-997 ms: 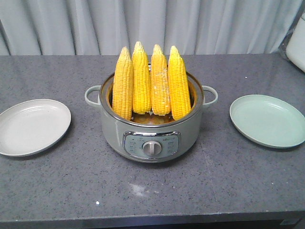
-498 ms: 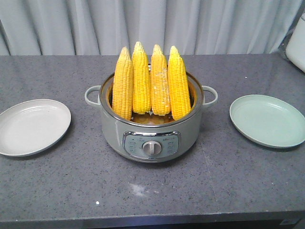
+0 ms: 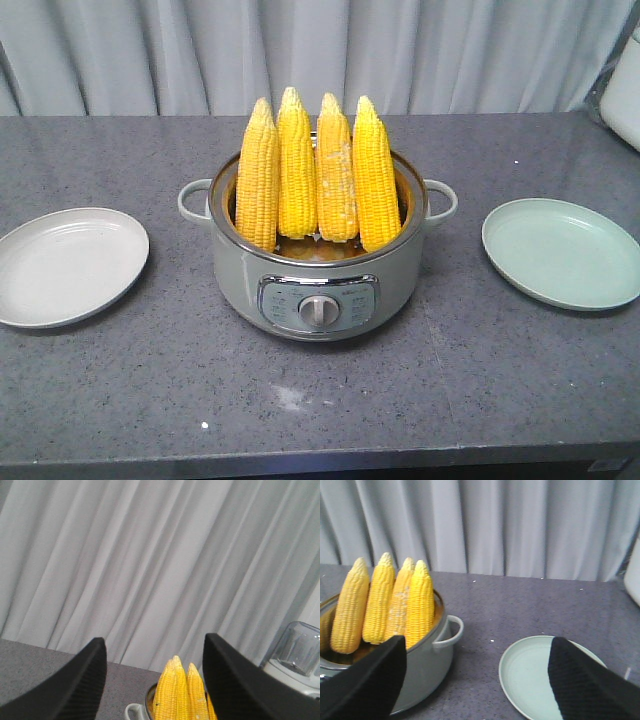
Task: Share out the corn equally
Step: 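Move the right gripper over the pot to the farthest corn cob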
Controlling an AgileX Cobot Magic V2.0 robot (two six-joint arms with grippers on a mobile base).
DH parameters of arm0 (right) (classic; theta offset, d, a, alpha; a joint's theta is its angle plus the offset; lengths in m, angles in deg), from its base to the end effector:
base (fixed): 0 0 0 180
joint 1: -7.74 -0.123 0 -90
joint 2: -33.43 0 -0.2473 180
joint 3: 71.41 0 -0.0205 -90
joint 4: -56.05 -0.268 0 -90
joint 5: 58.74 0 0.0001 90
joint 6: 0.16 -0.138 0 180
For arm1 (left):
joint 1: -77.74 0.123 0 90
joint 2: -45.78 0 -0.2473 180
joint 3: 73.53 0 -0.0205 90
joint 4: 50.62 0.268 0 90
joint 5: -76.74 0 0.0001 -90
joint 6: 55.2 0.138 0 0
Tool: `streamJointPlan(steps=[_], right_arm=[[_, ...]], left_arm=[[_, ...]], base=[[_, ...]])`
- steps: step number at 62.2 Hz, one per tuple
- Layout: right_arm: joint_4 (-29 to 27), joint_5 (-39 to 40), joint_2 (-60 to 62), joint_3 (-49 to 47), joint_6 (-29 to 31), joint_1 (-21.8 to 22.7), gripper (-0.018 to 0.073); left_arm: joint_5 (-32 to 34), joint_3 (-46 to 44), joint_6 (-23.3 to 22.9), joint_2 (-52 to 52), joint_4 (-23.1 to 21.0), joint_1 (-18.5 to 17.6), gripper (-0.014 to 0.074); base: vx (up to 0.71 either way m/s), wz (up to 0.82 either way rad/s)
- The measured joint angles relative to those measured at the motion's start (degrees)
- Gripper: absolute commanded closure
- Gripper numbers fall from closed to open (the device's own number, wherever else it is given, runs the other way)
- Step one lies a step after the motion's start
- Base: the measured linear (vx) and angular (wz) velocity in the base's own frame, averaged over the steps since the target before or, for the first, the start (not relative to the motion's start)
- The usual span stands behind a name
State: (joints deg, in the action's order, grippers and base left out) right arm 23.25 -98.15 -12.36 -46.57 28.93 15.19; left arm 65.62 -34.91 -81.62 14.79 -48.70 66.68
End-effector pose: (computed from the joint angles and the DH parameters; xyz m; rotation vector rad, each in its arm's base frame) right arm 0.2030 0.0214 0.3743 -0.1686 1.8173 0.1983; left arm 0.1653 -0.0314 0.3851 -0.1730 1.4176 -0.5092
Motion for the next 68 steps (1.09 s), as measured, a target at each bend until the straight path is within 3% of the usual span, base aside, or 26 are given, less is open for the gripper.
streamJointPlan(steps=[19, 29, 38, 50, 68], right_arm=[[-25.7, -13.3, -26.0, -18.1, 22.7, 0.0, -0.0007], [-33.1, -15.1, -36.2, -25.2, 26.9, -0.2, -0.0007], [-32.6, -13.1, -43.9, -31.7, 27.0, -5.2, -0.0007], [-28.0, -3.9, -53.1, -36.8, 25.4, -14.4, -0.0007], [-24.3, 7.1, -61.6, -36.9, 21.7, -20.7, -0.0007]], left_arm=[[-2.8, -8.7, 7.9, -14.3, -0.7, -5.6, 0.0177], [-3.9, -8.9, 8.3, -17.6, -0.7, -5.8, 0.0177], [-4.0, -8.9, 8.5, -18.1, -0.8, -5.8, 0.0177], [-4.2, -8.9, 8.7, -18.1, -0.8, -5.8, 0.0177], [-4.3, -8.9, 8.8, -18.1, -0.8, -5.8, 0.0178]], base=[[0.0, 0.0], [0.0, 0.0], [0.0, 0.0], [0.0, 0.0], [0.0, 0.0]])
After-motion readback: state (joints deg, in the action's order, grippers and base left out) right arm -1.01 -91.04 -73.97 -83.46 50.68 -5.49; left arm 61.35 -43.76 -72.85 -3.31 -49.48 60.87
